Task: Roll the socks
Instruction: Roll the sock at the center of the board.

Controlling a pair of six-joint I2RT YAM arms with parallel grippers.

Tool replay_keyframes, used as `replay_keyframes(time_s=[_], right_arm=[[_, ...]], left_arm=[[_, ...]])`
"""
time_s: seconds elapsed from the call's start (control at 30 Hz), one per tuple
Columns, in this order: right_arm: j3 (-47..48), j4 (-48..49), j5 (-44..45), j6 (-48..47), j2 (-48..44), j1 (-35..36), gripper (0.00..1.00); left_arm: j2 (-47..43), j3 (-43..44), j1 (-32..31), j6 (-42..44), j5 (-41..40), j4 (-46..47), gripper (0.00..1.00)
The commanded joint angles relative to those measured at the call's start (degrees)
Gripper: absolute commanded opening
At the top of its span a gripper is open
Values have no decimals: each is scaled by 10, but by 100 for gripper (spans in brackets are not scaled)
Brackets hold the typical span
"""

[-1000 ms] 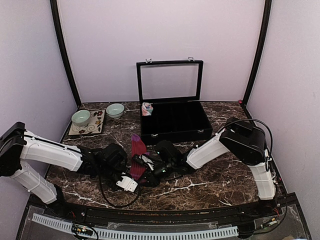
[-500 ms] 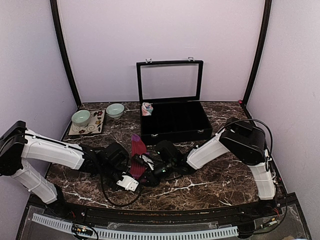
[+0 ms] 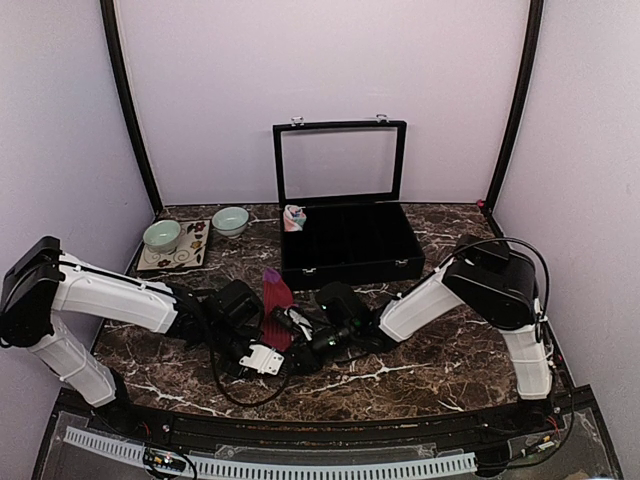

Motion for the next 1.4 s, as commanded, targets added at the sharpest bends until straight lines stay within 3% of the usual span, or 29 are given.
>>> replay_keyframes(time_s=[0.0, 0.2, 0.23, 0.27, 0.3, 0.63, 0.8, 0.9, 1.03, 1.13, 1.2, 1.3, 1.37], right_arm=[[-51, -136, 92, 12, 26, -14, 28], [-95, -90, 137, 8, -26, -15, 56], [-104, -87, 152, 3, -39, -16, 69], [-112, -86, 168, -3, -51, -16, 92], [-119, -88, 187, -10, -63, -16, 98], [-224, -71, 316, -26, -186, -14, 99], [-278, -93, 516, -45, -323, 20, 99], [-328, -51, 577, -31, -390, 10, 99], [-332, -66, 584, 14, -393, -13, 99], [-372, -8, 602, 85, -401, -21, 99], [-386, 45, 544, 95, -396, -38, 99], [-400, 143, 467, -24, -399, -7, 99], [-384, 144, 477, -155, -395, 43, 98]], left_arm=[[75, 38, 32, -71, 69, -127, 0], [113, 57, 58, -77, 107, -156, 0], [121, 62, 59, -77, 113, -163, 0], [129, 67, 60, -79, 118, -170, 0], [138, 73, 62, -80, 125, -176, 0], [210, 144, 92, -73, 193, -255, 0], [257, 175, 105, -73, 221, -296, 0], [279, 198, 109, -67, 232, -323, 0], [297, 216, 119, -66, 241, -335, 0], [301, 216, 125, -65, 242, -338, 0], [305, 218, 129, -68, 246, -344, 0], [312, 224, 137, -66, 263, -359, 0], [318, 227, 141, -64, 268, -366, 0]])
